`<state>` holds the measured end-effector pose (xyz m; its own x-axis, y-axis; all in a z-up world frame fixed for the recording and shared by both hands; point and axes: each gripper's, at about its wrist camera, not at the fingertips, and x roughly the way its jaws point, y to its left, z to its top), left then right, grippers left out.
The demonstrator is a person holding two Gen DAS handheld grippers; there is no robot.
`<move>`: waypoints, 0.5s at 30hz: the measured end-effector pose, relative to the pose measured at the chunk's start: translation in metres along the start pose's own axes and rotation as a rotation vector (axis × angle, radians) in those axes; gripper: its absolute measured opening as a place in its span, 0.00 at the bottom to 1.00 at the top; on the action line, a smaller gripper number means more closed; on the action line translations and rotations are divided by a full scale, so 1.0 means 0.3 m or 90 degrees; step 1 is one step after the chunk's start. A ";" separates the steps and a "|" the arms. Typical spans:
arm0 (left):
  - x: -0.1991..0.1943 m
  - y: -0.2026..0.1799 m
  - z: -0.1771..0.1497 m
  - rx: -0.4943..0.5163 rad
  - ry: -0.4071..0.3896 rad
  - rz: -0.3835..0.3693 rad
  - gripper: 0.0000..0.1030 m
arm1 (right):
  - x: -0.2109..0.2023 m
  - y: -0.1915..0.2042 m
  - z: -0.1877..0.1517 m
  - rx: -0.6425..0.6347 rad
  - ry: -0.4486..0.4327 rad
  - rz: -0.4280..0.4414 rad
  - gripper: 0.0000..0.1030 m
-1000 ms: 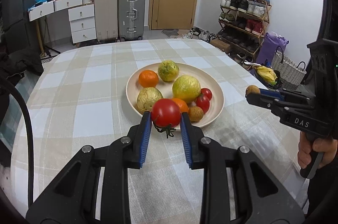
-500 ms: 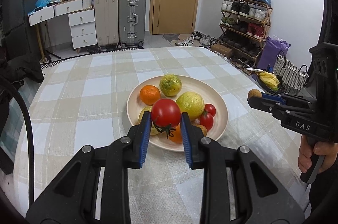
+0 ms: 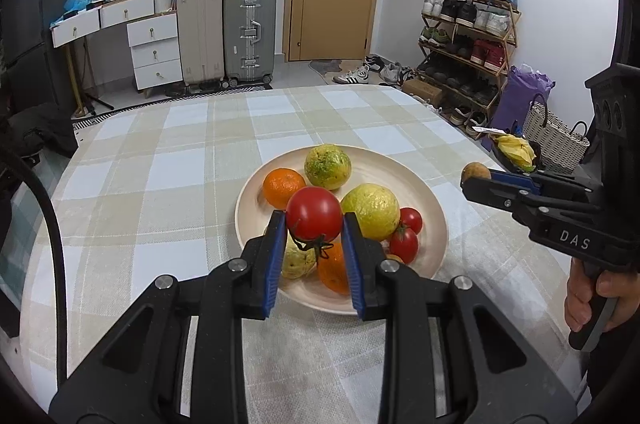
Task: Organize fruits
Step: 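Carry the red tomato and brown fruit over the cream plate with both tools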
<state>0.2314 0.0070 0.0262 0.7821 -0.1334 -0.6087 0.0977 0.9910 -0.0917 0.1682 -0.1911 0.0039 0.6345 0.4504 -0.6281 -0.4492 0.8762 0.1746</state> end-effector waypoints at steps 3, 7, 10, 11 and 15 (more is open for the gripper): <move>0.016 -0.003 0.003 0.003 0.006 0.003 0.24 | 0.026 -0.006 0.005 0.000 0.005 0.001 0.23; 0.062 -0.001 0.013 0.004 0.016 0.000 0.24 | 0.054 -0.019 0.008 0.007 0.011 0.002 0.23; 0.093 -0.002 0.020 0.007 0.022 0.002 0.24 | 0.074 -0.026 0.012 0.010 0.015 0.004 0.23; 0.104 -0.003 0.023 0.007 0.024 0.002 0.24 | 0.080 -0.028 0.013 0.010 0.016 0.003 0.23; 0.140 -0.003 0.027 0.006 0.031 0.001 0.24 | 0.102 -0.038 0.019 0.013 0.022 0.005 0.23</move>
<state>0.2693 0.0006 0.0070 0.7513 -0.1318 -0.6467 0.1024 0.9913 -0.0830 0.1964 -0.1862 -0.0129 0.6087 0.4516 -0.6524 -0.4411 0.8761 0.1949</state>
